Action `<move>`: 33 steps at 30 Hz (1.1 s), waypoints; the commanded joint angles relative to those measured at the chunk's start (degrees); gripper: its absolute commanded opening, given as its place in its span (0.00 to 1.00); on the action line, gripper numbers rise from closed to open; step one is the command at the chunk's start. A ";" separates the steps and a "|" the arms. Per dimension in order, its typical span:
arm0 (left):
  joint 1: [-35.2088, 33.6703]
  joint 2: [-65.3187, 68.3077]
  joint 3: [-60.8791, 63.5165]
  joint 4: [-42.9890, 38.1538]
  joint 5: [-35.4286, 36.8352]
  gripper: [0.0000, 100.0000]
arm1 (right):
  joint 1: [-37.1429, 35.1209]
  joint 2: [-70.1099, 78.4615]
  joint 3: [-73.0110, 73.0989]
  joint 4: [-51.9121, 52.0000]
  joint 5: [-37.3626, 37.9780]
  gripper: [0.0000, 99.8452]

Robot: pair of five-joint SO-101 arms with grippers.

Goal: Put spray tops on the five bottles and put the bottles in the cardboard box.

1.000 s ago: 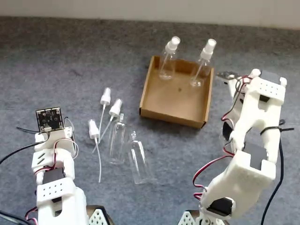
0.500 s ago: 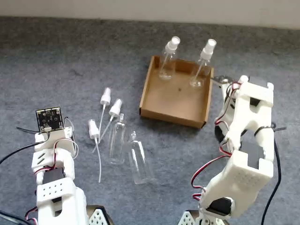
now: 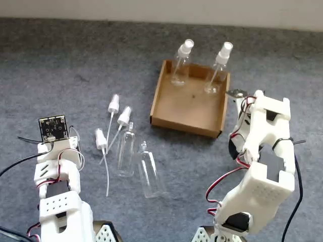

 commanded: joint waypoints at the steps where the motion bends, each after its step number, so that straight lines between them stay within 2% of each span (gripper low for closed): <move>1: 1.27 -0.92 1.10 -0.97 0.18 0.15 | 0.92 -0.92 -0.75 -0.31 -0.97 0.25; 3: 1.27 -0.92 1.10 -0.97 0.18 0.15 | 0.92 -0.92 -0.40 -1.19 -1.05 0.23; 8: 1.27 -0.92 1.10 -0.97 0.18 0.15 | 2.24 -0.92 -0.75 -4.44 -1.32 0.10; 15: 1.27 -0.92 1.10 -0.97 0.18 0.15 | 11.03 -0.48 -5.23 -11.74 -1.49 0.09; 18: 1.27 -0.92 1.10 -0.97 0.18 0.15 | 14.81 -0.48 -9.10 -15.96 -8.44 0.09; 19: 1.27 -0.92 1.10 -0.97 0.18 0.15 | 15.25 -0.75 -9.98 -17.27 -10.46 0.09; 26: 1.19 -0.84 1.10 -0.97 0.18 0.15 | 12.09 -1.01 -9.36 -18.95 -11.87 0.05; 33: 1.27 -0.84 1.10 -0.97 0.18 0.15 | 16.92 -0.48 -9.10 -21.76 -16.26 0.05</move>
